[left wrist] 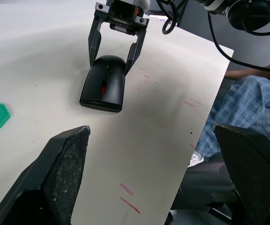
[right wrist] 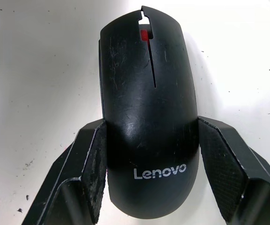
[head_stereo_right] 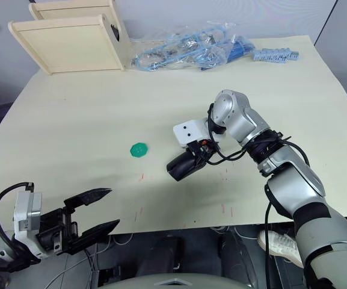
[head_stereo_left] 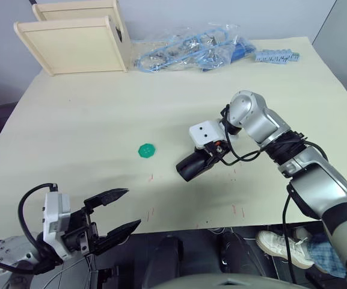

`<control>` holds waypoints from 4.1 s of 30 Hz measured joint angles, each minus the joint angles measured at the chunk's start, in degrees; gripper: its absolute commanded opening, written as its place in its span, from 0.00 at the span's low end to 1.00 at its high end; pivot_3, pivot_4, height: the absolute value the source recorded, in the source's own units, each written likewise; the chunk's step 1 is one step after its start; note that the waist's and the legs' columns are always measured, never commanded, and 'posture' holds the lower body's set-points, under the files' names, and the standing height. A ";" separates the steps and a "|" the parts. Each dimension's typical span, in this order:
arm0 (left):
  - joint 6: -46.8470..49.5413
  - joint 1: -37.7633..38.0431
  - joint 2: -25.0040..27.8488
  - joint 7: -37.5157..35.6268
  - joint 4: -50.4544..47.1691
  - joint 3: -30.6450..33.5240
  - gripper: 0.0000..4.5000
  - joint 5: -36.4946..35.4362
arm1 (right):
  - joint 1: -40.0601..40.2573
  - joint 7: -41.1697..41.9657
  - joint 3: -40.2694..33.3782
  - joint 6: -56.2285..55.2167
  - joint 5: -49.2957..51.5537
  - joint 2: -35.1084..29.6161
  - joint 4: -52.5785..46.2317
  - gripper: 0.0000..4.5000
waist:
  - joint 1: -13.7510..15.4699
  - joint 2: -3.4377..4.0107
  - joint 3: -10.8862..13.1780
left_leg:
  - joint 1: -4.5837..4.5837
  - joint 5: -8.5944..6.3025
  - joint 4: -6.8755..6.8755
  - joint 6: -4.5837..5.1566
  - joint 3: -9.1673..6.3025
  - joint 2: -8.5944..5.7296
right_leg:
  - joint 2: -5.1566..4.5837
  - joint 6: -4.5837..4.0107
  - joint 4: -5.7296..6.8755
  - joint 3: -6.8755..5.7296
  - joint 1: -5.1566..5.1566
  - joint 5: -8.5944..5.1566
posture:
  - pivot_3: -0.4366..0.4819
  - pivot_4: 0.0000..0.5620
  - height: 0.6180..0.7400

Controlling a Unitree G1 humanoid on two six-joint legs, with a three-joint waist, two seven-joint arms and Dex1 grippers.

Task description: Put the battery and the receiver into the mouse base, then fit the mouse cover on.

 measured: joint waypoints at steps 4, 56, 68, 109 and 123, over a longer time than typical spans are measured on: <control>0.00 0.01 0.00 -0.01 0.00 0.00 1.00 0.00 | 0.00 -0.16 0.00 -0.21 0.06 0.07 0.09 0.53 | -0.04 0.00 0.00 | 0.01 0.00 0.00 0.00 0.00 0.01 | 0.01 0.00 0.00 0.00 0.00 0.00 | 0.48 0.27 1.00; 0.48 -0.70 0.01 0.49 -1.03 -0.04 1.00 -0.11 | 0.00 0.10 -0.42 0.45 2.12 0.14 0.12 0.98 | 0.05 0.00 0.00 | -0.01 0.00 0.00 0.00 0.00 0.00 | 0.00 0.00 -0.01 0.00 0.00 0.00 | 0.48 0.27 1.00; 0.01 0.09 -0.21 0.43 -0.85 -0.05 1.00 0.07 | 4.37 1.40 -9.56 11.73 18.18 2.53 -11.76 0.87 | 0.17 0.00 0.00 | -0.04 0.00 -0.01 0.00 -0.06 0.02 | -0.03 0.00 -0.03 -0.03 0.01 0.00 | 0.48 0.27 1.00; -0.09 0.89 -0.42 1.28 -0.09 -0.15 1.00 0.35 | 10.14 -9.00 -0.11 -1.25 8.71 4.36 -5.92 0.36 | 0.09 -0.03 -0.01 | -0.04 0.00 0.00 0.00 -0.03 -0.01 | -0.02 0.01 -0.02 -0.04 0.00 0.00 | 0.48 0.27 1.00; -0.08 1.07 -0.42 1.73 -0.18 -0.15 1.00 0.34 | 9.64 -7.59 -1.01 0.57 10.28 5.50 -2.46 0.36 | 0.11 -0.04 -0.02 | -0.02 0.00 0.00 0.00 -0.04 -0.01 | -0.02 0.01 -0.01 -0.05 0.02 0.00 | 0.48 0.27 1.00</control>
